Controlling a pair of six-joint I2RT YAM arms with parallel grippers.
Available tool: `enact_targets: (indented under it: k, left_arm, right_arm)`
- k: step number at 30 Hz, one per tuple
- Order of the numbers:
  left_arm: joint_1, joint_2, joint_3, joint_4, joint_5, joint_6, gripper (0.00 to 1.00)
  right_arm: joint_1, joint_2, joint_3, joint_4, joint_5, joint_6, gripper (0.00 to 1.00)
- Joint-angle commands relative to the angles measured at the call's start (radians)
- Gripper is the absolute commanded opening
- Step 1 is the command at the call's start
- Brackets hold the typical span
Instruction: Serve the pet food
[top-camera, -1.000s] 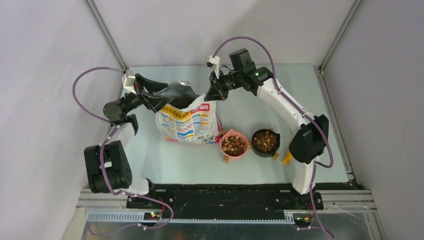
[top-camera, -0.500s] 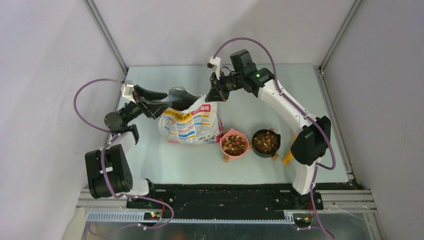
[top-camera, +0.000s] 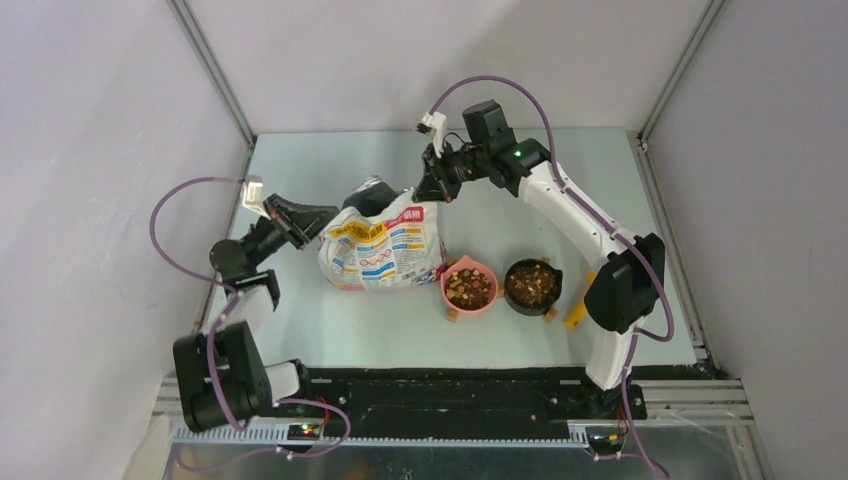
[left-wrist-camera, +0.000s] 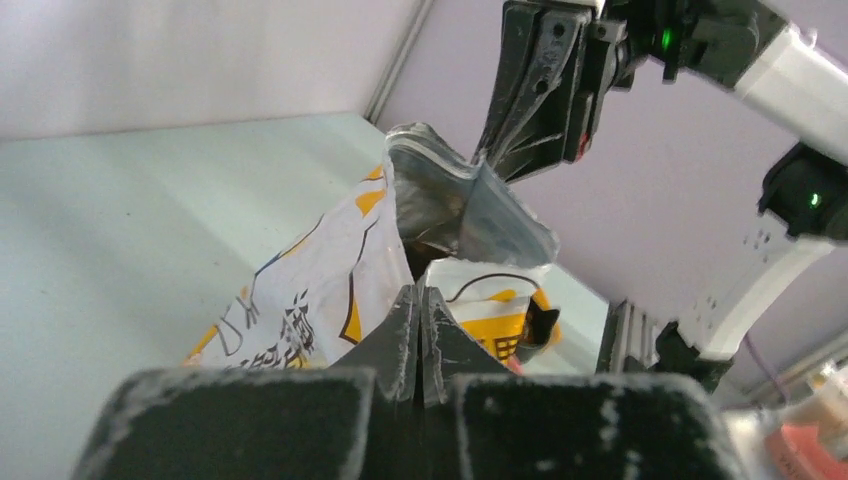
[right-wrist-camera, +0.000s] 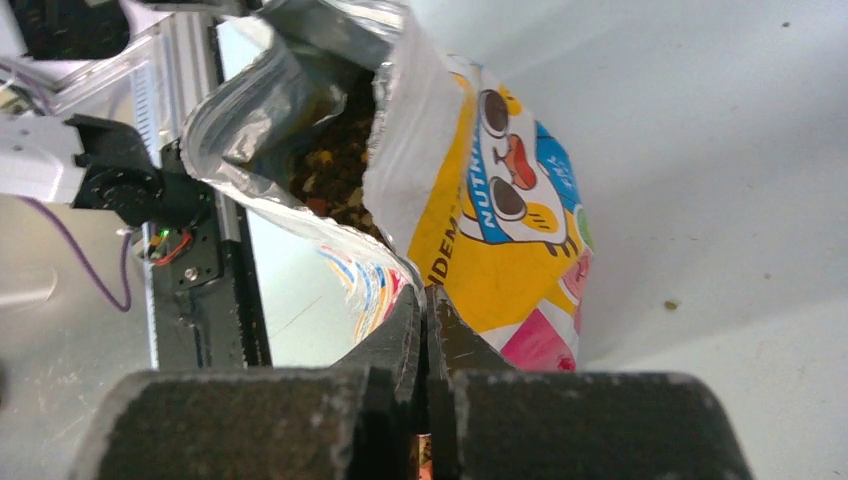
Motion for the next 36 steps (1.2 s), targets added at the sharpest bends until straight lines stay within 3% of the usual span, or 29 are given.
enact_targets:
  k: [1, 2, 3, 5, 6, 9, 13, 17, 23, 32, 34, 35, 36]
  left_arm:
    - [-0.016, -0.290, -0.065, -0.552, -0.147, 0.286, 0.00]
    - [-0.064, -0.350, -0.045, -0.784, -0.344, 0.395, 0.00]
    - [-0.114, -0.467, 0.005, -1.163, -0.635, 0.589, 0.00]
    - [-0.262, -0.605, 0.007, -1.353, -0.799, 0.676, 0.00]
    - [-0.324, -0.644, -0.012, -1.343, -0.811, 0.656, 0.00]
    - [-0.361, -0.747, -0.071, -1.266, -0.749, 0.528, 0.00]
    - [-0.457, -0.730, -0.053, -1.341, -0.820, 0.510, 0.00]
    - [-0.526, -0.717, -0.074, -1.323, -0.765, 0.411, 0.00]
    - [-0.675, -0.834, -0.060, -1.536, -0.917, 0.366, 0.00]
    - [-0.769, -0.809, 0.024, -1.643, -1.054, 0.367, 0.00]
    - [-0.771, -0.821, 0.063, -1.681, -1.126, 0.382, 0.06]
    - [-0.771, -0.829, 0.093, -1.728, -1.206, 0.389, 0.25]
    - [-0.772, -0.832, 0.107, -1.754, -1.251, 0.394, 0.38]
  right_arm:
    - [-0.027, -0.097, -0.010, 0.302, 0.148, 0.094, 0.00]
    - [-0.027, -0.096, -0.016, 0.355, 0.172, 0.115, 0.00]
    - [-0.026, -0.090, -0.026, 0.384, 0.196, 0.125, 0.00]
    - [-0.019, -0.072, -0.028, 0.449, 0.222, 0.138, 0.00]
    - [-0.017, -0.063, -0.024, 0.482, 0.214, 0.133, 0.00]
    - [0.002, -0.012, -0.014, 0.579, 0.190, 0.130, 0.00]
    - [0.016, 0.054, 0.028, 0.704, 0.173, 0.098, 0.00]
    - [0.017, 0.106, 0.074, 0.779, 0.209, 0.074, 0.00]
    - [0.012, 0.148, 0.132, 0.754, 0.191, 0.053, 0.00]
    - [0.012, 0.078, 0.106, 0.669, 0.076, 0.044, 0.00]
    - [0.010, 0.038, 0.062, 0.654, 0.091, 0.056, 0.12]
    - [0.008, 0.004, 0.019, 0.656, 0.097, 0.063, 0.24]
    - [0.005, -0.014, -0.006, 0.666, 0.114, 0.071, 0.29]
